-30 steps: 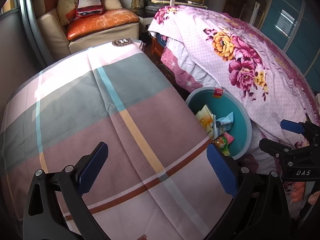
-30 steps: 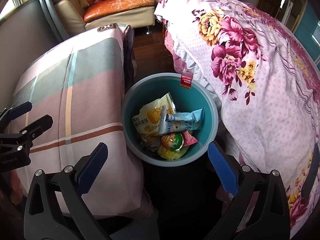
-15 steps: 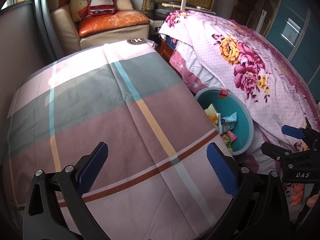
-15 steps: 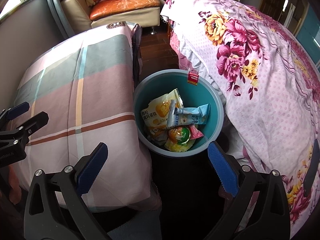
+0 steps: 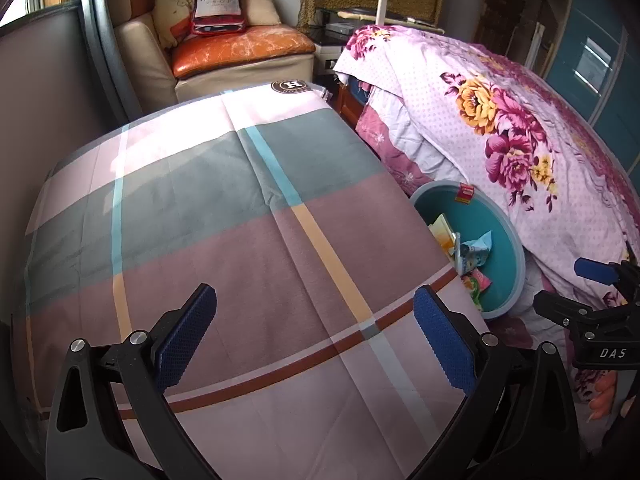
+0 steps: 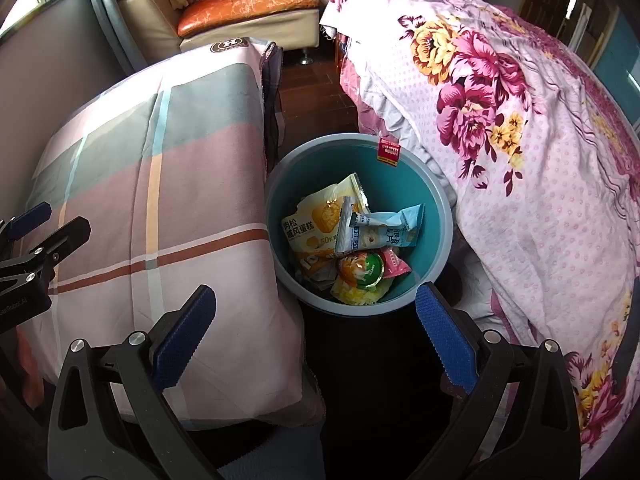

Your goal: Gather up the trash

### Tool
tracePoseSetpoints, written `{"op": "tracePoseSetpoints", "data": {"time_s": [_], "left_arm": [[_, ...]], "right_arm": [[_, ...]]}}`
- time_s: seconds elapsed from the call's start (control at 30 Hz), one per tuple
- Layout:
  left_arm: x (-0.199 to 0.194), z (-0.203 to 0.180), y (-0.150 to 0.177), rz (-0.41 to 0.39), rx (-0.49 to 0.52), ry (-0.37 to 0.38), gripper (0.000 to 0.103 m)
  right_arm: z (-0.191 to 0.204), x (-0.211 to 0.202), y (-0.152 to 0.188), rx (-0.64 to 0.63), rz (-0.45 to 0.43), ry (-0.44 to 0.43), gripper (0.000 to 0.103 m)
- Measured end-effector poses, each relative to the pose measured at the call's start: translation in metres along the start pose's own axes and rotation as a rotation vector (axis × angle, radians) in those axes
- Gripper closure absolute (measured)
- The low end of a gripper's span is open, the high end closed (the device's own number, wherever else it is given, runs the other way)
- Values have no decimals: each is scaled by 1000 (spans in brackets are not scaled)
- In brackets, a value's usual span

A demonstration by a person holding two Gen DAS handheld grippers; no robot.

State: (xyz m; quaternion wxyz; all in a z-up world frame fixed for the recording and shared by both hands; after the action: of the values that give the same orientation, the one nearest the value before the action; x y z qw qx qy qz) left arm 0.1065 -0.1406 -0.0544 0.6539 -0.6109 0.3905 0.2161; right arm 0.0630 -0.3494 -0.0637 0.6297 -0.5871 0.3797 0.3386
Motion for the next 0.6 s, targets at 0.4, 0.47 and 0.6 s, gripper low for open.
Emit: {"op": "tracePoseSetpoints", "data": {"time_s": [0.4, 0.47, 0.6], "left_arm": [[10, 9, 2, 13, -17, -29, 4], [11, 10, 2, 13, -18, -33, 4], [12, 11, 2, 12, -16, -35, 4]], "right_arm": [[-1, 16, 2, 5, 27, -7, 7], [-1, 18, 2, 5, 30, -6, 7], [-3, 21, 3, 10, 33, -3, 7]]}}
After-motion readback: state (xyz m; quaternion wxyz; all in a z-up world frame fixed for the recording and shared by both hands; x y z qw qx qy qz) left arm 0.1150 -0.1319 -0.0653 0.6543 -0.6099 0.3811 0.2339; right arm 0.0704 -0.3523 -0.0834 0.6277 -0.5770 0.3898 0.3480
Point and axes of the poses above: each gripper's, at about its wrist camera, not at the fingertips, and x roughly the way its jaws point, z to its left, y to its underside, the point moved 6 cm from there along x, roughly the way its jaws point, and after that the axes turned 5 degrees about -z, right-handed, at the moved point
